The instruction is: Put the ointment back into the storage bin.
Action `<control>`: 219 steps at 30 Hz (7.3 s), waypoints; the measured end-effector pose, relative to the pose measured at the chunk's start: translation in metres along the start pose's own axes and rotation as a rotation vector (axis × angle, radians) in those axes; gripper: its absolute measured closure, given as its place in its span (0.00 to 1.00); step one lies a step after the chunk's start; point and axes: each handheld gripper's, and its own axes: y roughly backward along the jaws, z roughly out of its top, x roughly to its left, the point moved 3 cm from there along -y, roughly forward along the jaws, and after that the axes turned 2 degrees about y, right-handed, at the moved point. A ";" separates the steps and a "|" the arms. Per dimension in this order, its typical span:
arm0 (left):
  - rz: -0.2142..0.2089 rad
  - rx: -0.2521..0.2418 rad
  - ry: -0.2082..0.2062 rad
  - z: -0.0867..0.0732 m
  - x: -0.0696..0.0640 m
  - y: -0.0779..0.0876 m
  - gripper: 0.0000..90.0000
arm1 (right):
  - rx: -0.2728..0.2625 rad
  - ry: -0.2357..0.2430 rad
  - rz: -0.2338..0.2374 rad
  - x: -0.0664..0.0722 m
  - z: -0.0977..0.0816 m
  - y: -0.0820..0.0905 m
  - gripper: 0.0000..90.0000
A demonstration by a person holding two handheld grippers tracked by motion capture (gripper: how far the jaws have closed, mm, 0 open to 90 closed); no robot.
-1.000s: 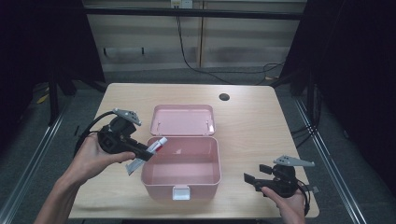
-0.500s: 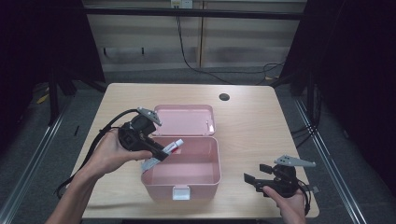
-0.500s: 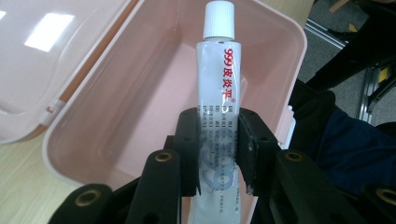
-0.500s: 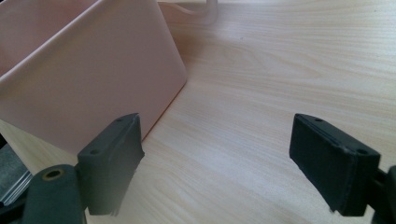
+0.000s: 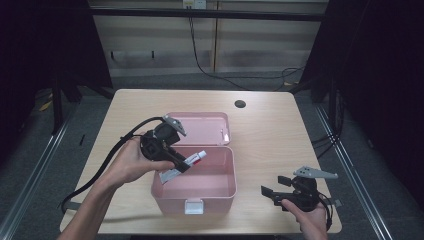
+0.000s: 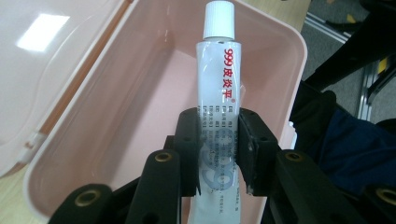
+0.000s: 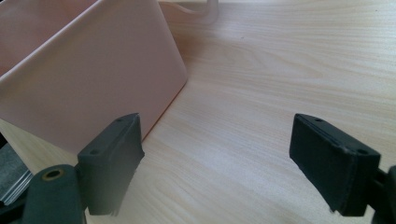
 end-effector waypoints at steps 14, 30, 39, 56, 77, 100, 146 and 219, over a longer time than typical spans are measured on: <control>-0.020 0.042 -0.035 0.011 0.002 -0.027 0.79 | 0.005 -0.004 0.006 0.000 0.000 0.000 0.19; -0.026 0.120 -0.113 0.020 -0.002 -0.057 0.79 | 0.007 -0.005 0.011 0.000 -0.001 0.000 0.19; -0.060 0.163 -0.120 0.016 -0.004 -0.076 0.79 | 0.008 -0.003 0.015 0.001 -0.001 -0.001 0.19; -0.085 0.237 -0.134 0.009 -0.007 -0.105 0.79 | 0.015 0.000 0.020 0.002 -0.001 -0.001 0.19; -0.140 0.298 -0.078 0.002 0.001 -0.125 0.79 | 0.024 -0.002 0.020 0.002 -0.001 -0.001 0.19; -0.171 0.412 -0.076 -0.005 0.000 -0.154 0.79 | 0.027 -0.001 0.023 0.002 -0.002 -0.002 0.18; -0.084 0.458 -0.039 -0.008 0.007 -0.164 0.60 | 0.031 -0.008 0.022 0.001 -0.002 -0.002 0.18; -0.033 0.065 -0.100 -0.020 -0.017 -0.010 0.46 | 0.029 -0.012 0.018 0.000 -0.002 -0.002 0.18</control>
